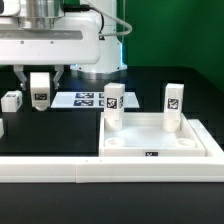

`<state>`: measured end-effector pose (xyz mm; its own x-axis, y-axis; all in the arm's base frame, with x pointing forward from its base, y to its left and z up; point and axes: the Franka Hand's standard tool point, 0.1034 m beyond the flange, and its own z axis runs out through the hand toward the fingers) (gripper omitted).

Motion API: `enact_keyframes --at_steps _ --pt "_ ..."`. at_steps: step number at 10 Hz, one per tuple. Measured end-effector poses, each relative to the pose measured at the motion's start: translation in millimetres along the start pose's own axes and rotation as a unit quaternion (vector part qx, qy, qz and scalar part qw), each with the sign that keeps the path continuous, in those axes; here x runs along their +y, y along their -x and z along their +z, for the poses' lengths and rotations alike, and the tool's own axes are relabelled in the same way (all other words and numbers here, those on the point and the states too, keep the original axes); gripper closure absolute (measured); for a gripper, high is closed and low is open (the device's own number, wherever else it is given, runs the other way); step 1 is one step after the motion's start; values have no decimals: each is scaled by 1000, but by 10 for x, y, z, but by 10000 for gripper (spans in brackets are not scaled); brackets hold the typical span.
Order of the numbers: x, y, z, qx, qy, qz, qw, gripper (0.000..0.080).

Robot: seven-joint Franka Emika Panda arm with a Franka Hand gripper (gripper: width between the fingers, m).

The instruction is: Assemble square table

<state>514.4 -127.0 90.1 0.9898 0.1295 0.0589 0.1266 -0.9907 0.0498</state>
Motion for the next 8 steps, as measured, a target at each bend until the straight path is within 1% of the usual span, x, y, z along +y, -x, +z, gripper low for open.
enact_keyframes --at_steps 1,2,3,4,5,8 --pt "71 -13 -6 28 16 -6 999 509" --pt "178 -4 -27 71 43 -9 997 509" --pt "119 -2 -35 71 36 -3 997 509" --pt "60 -107 -75 78 33 -2 996 509" --pt "-41 -193 -97 83 27 7 996 509" --pt "-468 -471 -163 101 7 39 994 509"
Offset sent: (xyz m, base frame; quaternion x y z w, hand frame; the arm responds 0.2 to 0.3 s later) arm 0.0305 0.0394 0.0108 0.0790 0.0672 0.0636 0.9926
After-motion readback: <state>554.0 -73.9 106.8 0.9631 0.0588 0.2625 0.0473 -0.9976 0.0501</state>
